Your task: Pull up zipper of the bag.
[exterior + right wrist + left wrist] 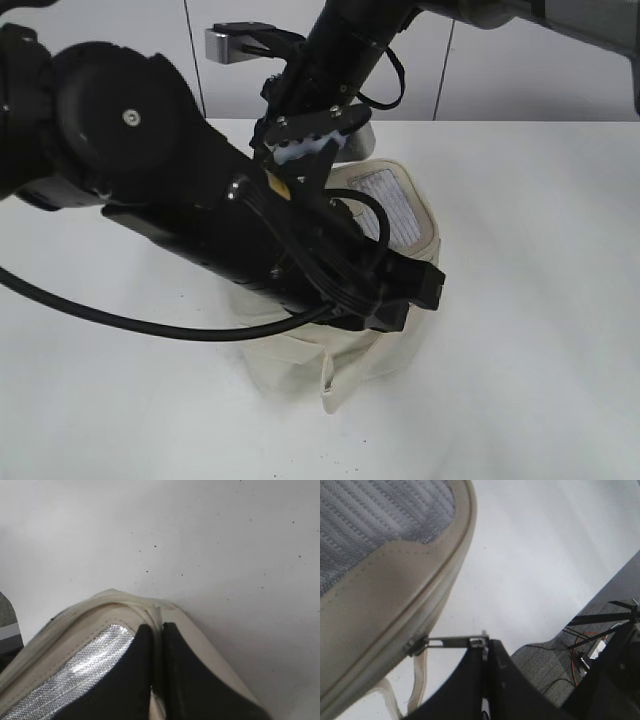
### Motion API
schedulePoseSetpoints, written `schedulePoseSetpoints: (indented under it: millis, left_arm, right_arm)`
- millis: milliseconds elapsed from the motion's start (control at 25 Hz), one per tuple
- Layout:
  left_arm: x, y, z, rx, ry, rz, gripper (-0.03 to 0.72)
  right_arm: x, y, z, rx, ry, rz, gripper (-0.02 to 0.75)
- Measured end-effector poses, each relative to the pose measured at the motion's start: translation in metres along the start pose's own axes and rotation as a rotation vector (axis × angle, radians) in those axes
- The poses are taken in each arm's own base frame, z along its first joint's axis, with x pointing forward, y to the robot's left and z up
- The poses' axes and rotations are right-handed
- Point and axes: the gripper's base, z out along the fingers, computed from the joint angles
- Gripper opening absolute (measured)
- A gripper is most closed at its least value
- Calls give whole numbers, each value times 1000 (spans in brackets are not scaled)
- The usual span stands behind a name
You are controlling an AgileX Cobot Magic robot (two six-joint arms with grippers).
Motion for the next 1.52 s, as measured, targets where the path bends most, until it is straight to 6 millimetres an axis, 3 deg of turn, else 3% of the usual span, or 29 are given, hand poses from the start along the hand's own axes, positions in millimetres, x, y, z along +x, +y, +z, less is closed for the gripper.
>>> schedulePoseSetpoints:
  millis: [400,520,640,800,880,1080,1240,1520]
  left_arm:
    - [2,0,4,-13,27,30,1]
    - [2,3,-7,-20,57,51,57]
    - [-3,7,-24,-19,48,39,191]
    - [-12,13,-53,-28,-25,46,374]
    - [-16,16,-66,-53,-55,78,401]
    - [-25,36,-88,-141,-122,118,419]
    - [-40,63,-94,-212,-131,80,421]
    - [-89,96,-99,-281,-122,183,426]
  right_arm:
    - [0,0,1,-4,-3,6,31]
    - [0,0,1,-3,-3,31,43]
    - [-1,0,0,-2,-6,74,131]
    - [-1,-1,-1,8,-9,127,357]
    - [0,-3,-3,22,-7,134,427]
    - [0,-2,-24,136,24,108,462]
    - [7,-15,-44,219,31,137,462]
    - [40,-66,-81,285,-8,308,462]
